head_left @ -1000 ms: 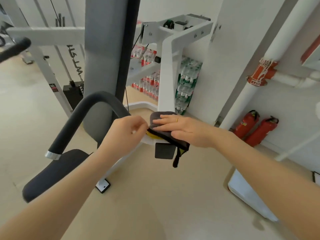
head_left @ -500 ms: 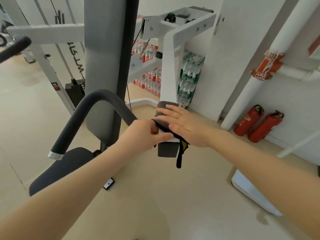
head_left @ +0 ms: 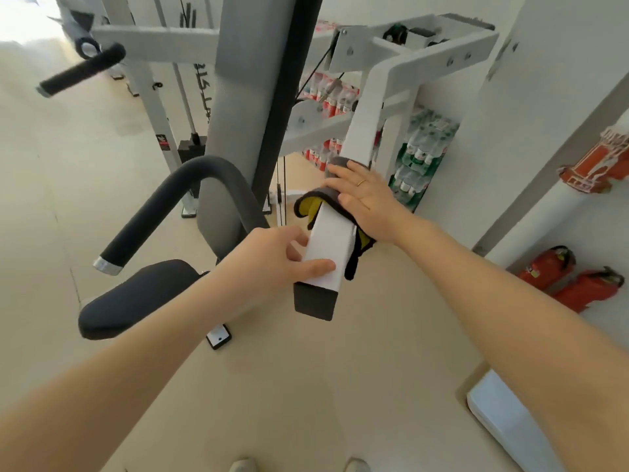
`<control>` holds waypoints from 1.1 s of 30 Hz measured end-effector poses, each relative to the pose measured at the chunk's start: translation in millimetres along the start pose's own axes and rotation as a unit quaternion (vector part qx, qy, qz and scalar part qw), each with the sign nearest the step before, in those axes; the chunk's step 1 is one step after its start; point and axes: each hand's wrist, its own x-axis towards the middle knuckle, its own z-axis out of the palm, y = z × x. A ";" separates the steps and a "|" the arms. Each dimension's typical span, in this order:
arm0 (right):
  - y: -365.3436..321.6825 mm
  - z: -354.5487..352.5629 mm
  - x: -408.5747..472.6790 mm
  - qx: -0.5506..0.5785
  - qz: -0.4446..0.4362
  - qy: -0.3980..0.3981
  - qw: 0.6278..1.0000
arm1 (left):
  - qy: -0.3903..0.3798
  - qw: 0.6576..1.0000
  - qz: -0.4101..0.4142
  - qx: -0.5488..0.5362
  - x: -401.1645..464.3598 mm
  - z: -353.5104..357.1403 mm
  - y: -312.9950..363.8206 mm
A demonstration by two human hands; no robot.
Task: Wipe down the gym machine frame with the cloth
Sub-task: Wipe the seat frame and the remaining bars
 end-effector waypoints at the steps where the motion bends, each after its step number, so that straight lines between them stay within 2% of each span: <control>1: -6.5 1.7 -10.3 0.005 -0.033 -0.003 0.999 | 0.025 0.999 -0.004 0.026 -1.8 3.3 4.2; 5: -22.2 10.9 -51.6 0.035 -0.172 -0.016 0.984 | 0.114 0.983 -0.016 0.146 -14.0 14.3 29.4; 10: 11.4 -8.2 -23.2 0.064 -0.223 -0.088 0.969 | 0.164 0.967 -0.077 0.177 -26.5 26.7 45.4; 14: 35.0 -16.8 14.2 0.014 -0.172 -0.063 0.983 | 0.175 0.961 -0.134 0.167 -26.9 33.2 56.6; 16: 39.1 -18.4 19.1 -0.002 -0.175 -0.052 0.983 | 0.179 0.959 -0.147 0.163 -26.8 34.0 59.4; 21: 27.7 2.0 -22.6 -0.047 -0.318 0.053 0.945 | 0.162 0.964 -0.143 0.154 -25.8 30.5 63.1; 26: 27.5 14.6 -16.4 0.020 -0.347 0.048 0.937 | 0.129 0.973 -0.132 0.139 -22.4 23.0 65.1; 28: 39.7 12.7 -0.8 0.015 -0.312 0.067 0.948 | 0.115 0.975 -0.156 0.111 -15.7 19.4 62.5; 31: 60.8 4.8 26.4 -0.005 -0.169 0.106 0.980 | 0.116 0.979 -0.152 0.069 -0.2 14.2 58.5; 33: 73.0 -4.7 49.1 -0.033 -0.087 0.090 0.992 | 0.123 0.981 -0.131 0.070 11.5 9.8 56.4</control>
